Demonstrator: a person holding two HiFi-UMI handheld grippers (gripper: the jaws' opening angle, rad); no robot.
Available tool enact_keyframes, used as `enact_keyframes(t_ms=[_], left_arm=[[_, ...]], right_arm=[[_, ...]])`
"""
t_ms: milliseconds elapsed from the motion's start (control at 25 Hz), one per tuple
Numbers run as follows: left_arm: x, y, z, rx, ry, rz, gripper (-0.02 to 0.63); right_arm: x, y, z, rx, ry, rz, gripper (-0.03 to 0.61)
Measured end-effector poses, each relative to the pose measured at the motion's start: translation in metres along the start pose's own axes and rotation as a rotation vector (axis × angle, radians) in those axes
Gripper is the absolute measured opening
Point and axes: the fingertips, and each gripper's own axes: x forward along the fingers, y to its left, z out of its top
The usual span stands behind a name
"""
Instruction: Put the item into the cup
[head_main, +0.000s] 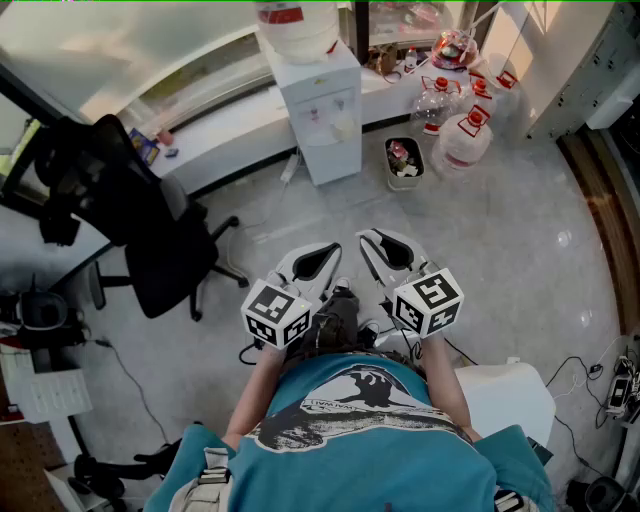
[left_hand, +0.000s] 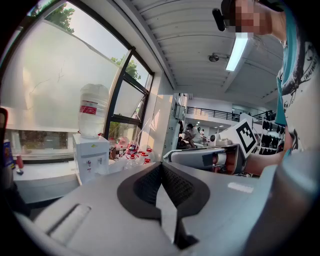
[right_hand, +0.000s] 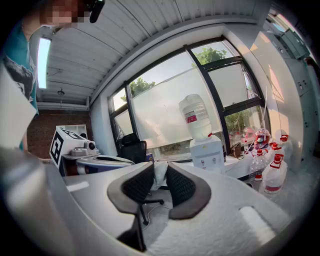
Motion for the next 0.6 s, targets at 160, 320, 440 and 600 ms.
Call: enact_keyframes(t_ms=[160, 320, 440, 600], left_arm=[[-0.006, 0.001, -0.004, -0.007, 0.000, 0.003, 0.006], [-0.010, -0.002, -0.008, -0.011, 0.002, 0.004, 0.006], [-0.012, -0.006, -0.011, -0.011, 0.007, -0.001, 0.006], [-0.014, -0.014, -0.012, -0.004, 0.011, -0.011, 0.006]], right_arm=[[0.001, 0.007, -0.003, -0.004, 0.002, 0.004, 0.078], [-0.001, 0.011, -0.002, 0.006, -0.018, 0.004, 0.080], [-0.004, 0.014, -0.003, 0.021, -0.027, 0.004, 0.080], [-0.010, 0.017, -0.005, 0.038, -0.035, 0.003, 0.080]])
